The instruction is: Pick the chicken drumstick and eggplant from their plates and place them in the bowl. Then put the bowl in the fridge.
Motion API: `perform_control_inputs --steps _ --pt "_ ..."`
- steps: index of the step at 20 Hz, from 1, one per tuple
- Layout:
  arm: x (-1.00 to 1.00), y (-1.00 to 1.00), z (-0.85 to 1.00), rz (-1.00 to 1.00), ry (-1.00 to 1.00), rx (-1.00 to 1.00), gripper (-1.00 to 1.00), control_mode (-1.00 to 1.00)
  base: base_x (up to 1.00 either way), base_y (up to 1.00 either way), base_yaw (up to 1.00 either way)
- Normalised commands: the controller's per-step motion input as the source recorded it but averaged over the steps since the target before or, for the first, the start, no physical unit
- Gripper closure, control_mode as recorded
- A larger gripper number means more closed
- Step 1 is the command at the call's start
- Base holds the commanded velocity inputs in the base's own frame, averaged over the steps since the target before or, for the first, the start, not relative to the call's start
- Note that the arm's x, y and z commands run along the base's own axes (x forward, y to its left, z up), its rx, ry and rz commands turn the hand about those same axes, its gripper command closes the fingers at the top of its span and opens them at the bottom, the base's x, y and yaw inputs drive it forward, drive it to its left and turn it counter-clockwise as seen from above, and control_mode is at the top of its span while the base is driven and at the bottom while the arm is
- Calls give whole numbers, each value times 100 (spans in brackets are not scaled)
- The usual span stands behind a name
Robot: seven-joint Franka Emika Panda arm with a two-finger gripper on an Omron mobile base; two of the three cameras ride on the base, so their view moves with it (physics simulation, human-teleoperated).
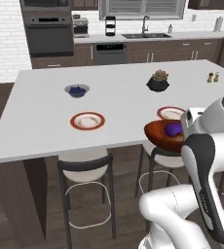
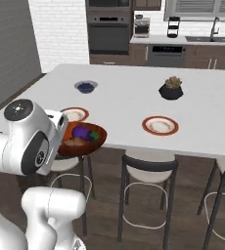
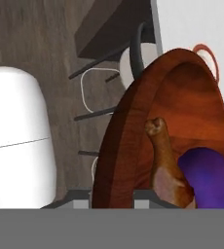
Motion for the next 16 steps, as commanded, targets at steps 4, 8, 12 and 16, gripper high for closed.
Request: perform_control_inputs --steps 4,8,12,16 --pt "0 0 0 0 0 0 100 100 -16 1 -62" --pt "0 0 0 0 0 0 100 100 0 9 -80" --pt "0 0 0 0 0 0 100 100 0 4 -92" --pt "0 0 0 0 0 0 100 100 0 0 -91"
